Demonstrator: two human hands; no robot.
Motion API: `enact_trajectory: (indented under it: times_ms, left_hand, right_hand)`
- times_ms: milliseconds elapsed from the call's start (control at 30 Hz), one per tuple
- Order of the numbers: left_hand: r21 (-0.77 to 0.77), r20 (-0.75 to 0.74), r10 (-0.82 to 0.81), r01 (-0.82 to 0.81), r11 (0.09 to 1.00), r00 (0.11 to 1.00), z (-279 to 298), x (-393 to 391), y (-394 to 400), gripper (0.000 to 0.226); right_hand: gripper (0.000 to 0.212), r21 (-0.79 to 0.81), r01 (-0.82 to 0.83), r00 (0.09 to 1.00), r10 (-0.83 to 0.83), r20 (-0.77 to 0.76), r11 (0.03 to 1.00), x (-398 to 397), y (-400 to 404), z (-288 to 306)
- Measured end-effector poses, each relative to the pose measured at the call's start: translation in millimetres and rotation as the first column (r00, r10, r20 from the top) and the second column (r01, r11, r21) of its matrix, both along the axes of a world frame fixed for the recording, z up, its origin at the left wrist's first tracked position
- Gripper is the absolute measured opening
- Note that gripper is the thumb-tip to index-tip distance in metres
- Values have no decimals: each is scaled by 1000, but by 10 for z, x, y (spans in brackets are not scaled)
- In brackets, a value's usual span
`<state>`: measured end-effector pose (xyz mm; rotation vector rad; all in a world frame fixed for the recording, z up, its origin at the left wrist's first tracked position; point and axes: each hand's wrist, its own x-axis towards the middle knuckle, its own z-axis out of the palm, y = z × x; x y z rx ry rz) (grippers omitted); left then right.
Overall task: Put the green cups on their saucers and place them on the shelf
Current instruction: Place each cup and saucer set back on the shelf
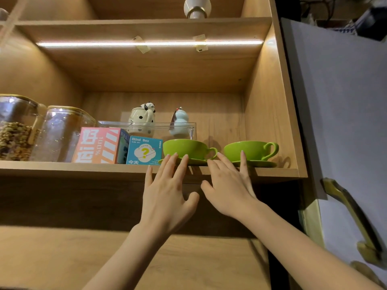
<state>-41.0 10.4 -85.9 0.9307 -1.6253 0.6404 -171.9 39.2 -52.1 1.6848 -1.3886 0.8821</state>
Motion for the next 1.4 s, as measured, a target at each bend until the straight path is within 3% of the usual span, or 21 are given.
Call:
enact_trajectory:
  times_ms: [333,433,500,567,700,833,1067,1400]
  left_hand:
    - [-7,-28,-19,19,1000,999,-10,-110,44,81]
    - [-96,31,-177,179,979,984,5,-330,178,75]
    - [-57,75,-338,342,938,938,91,-518,286,69]
    - [22,90,-391,391,920,916,204,-673,337,63]
    - [173,140,-236,211,962,962,401,-856,213,57]
    - [209,174,-132,95,973,976,435,-915,151,55]
    - [136,161,-99,77,988,982,379,-921,59,61]
    - [89,136,-294,284,955,946,328,-833,6,69]
  right_hand:
    - [57,-35,-20,998,18,-56,999,-171,222,-103]
    - [60,-101,-1,999,-2,-38,995,-346,343,-182]
    - [65,-35,88,993,-90,-73,996,-468,390,-172]
    - [72,35,147,981,-141,-130,989,-550,416,-145]
    - [77,54,124,983,-115,-143,991,-649,440,-119]
    - [68,55,29,995,-24,-94,998,-778,458,-104]
    - [70,111,-118,989,107,98,987,-958,434,-86]
    - [69,55,18,1000,-19,18,998,-1214,358,-148]
